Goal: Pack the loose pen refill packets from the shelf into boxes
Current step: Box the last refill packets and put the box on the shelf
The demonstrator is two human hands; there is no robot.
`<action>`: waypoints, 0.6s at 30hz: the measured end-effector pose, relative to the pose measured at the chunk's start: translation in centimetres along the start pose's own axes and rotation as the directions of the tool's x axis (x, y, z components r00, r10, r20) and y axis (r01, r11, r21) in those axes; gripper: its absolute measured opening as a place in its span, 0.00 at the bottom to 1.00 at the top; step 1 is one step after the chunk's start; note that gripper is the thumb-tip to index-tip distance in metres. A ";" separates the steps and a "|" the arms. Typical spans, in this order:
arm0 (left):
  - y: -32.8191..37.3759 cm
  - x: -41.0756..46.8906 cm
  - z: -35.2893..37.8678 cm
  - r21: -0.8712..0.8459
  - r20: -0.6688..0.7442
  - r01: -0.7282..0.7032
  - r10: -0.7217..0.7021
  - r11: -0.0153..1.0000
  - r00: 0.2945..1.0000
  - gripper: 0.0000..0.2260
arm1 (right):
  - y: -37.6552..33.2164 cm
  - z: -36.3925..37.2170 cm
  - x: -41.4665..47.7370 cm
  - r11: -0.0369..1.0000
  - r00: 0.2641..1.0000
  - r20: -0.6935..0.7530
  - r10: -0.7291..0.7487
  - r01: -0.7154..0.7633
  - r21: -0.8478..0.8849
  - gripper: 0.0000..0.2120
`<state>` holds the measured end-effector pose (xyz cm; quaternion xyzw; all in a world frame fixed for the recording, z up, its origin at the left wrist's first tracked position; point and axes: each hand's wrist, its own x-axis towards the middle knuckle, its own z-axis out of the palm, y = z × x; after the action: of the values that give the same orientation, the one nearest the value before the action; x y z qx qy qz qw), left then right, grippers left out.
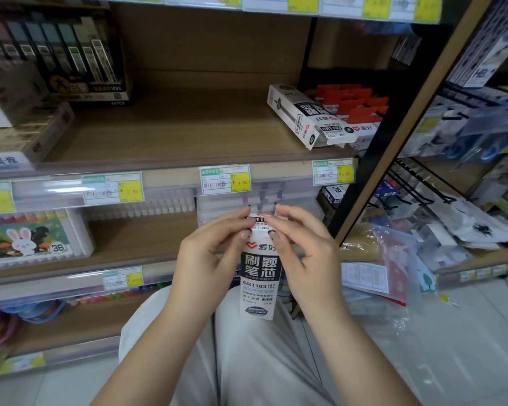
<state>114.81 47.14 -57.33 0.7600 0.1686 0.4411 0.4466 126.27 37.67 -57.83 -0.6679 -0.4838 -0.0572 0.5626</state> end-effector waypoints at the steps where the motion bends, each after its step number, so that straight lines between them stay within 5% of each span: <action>1: 0.0 0.1 -0.1 0.077 0.015 -0.051 0.050 0.996 0.999 0.10 | 0.0 0.0 -0.1 0.997 0.998 -0.017 -0.053 0.052 -0.055 0.13; 5: -0.5 0.4 -0.8 0.421 0.166 -0.343 0.301 0.840 0.939 0.12 | 0.6 -0.4 -0.5 0.936 0.976 0.056 -0.209 0.217 -0.276 0.15; 8: -0.5 0.6 -1.0 0.533 0.288 -0.432 0.324 0.727 0.901 0.12 | 1.1 -0.9 -0.2 0.895 0.965 0.108 -0.241 0.263 -0.359 0.15; 11: -0.4 0.9 -1.1 0.536 0.339 -0.377 0.216 0.755 0.915 0.13 | 1.1 -1.1 -0.1 0.943 0.974 0.160 -0.161 0.200 -0.264 0.15; 15: 0.0 2.0 -1.4 0.430 0.360 -0.115 -0.054 0.895 0.931 0.23 | -0.1 -1.0 1.0 0.992 0.958 0.259 0.121 -0.125 -0.001 0.19; 18: 1.5 3.2 -1.9 0.451 0.376 -0.123 -0.063 0.884 0.925 0.28 | -2.1 -1.6 2.3 0.987 0.952 0.288 0.103 -0.132 0.086 0.18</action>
<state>114.81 49.38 -53.99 0.9182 0.1679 0.2388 0.2677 126.75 37.46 -54.34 -0.6665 -0.5209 0.0978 0.5242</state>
